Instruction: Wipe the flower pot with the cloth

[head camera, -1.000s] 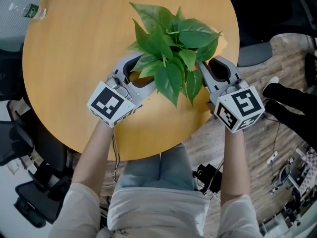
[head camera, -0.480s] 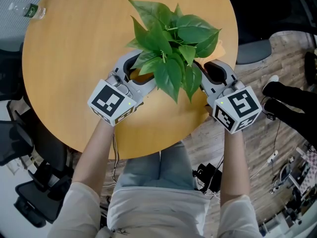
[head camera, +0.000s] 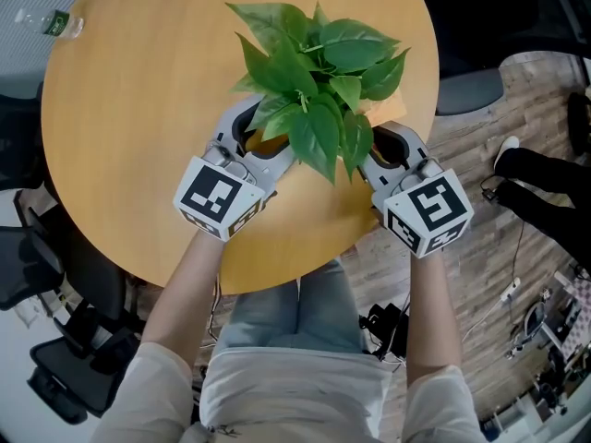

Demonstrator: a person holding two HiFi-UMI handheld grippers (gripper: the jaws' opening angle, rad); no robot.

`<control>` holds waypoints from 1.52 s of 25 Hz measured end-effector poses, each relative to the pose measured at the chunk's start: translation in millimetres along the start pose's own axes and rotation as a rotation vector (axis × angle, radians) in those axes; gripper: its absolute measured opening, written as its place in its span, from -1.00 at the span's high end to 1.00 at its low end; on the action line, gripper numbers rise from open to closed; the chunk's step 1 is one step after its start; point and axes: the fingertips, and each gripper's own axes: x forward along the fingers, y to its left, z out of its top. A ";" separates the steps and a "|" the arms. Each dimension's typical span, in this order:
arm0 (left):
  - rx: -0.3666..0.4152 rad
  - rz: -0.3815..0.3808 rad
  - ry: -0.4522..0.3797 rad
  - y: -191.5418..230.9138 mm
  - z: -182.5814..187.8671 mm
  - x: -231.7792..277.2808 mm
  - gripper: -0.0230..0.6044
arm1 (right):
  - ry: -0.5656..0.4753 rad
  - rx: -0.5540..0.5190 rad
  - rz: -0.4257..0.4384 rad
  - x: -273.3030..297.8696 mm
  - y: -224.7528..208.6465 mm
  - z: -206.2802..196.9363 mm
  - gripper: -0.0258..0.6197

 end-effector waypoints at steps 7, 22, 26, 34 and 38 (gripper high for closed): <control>-0.042 0.098 -0.006 6.9 0.0 2.2 0.05 | 0.016 -0.008 0.035 11.8 13.2 -1.8 0.74; -0.038 0.096 -0.001 5.2 -1.3 -1.9 0.05 | -0.001 0.018 0.029 5.1 14.0 -5.8 0.74; 0.005 0.012 0.026 15.6 -6.1 -7.1 -0.10 | -0.004 0.024 0.014 0.9 5.9 -6.9 0.74; 0.102 -0.316 0.012 14.0 2.6 -3.2 -0.37 | -0.003 0.039 -0.003 -1.3 0.4 -8.2 0.74; 0.152 -0.413 0.020 13.2 5.1 3.6 -0.44 | -0.001 0.045 -0.004 -1.4 0.4 -7.7 0.74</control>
